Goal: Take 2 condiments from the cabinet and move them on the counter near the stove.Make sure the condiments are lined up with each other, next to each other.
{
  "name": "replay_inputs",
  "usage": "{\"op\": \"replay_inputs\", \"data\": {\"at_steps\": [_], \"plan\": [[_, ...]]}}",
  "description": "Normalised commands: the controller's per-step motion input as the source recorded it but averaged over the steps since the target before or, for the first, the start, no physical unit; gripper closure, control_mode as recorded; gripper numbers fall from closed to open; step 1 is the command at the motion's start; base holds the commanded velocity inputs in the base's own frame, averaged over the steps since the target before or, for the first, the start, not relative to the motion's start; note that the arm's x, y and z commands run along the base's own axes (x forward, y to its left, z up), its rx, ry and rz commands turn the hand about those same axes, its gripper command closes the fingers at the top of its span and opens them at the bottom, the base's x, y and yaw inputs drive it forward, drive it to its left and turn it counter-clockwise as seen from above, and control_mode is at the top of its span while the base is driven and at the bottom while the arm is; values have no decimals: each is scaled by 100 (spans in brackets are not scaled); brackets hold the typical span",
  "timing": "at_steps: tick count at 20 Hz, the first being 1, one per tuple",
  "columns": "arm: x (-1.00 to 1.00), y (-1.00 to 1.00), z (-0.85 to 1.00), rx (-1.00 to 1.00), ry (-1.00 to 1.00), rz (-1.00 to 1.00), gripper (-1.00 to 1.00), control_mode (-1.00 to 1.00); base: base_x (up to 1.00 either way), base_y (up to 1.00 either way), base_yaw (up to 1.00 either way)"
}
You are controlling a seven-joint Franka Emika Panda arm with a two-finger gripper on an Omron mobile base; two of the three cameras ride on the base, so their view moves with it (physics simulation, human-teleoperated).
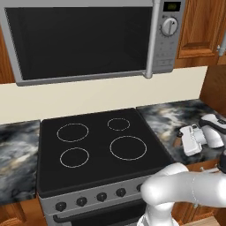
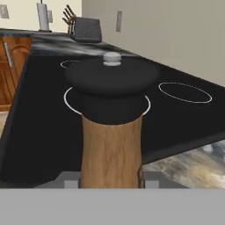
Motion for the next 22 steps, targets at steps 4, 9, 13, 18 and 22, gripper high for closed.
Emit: {"op": "replay_inputs", "data": {"at_steps": [4,9,13,18,22], "plan": [[22,-6,-19,0,0,0,100,-100,0,0,0],[19,-3,-22,0,0,0,100,-100,0,0,0],[18,-1,-25,0,0,0,100,-100,0,0,0],[7,0,-24,0,0,0,100,-100,0,0,0],[2,0,-23,0,0,0,100,-100,0,0,0]]}}
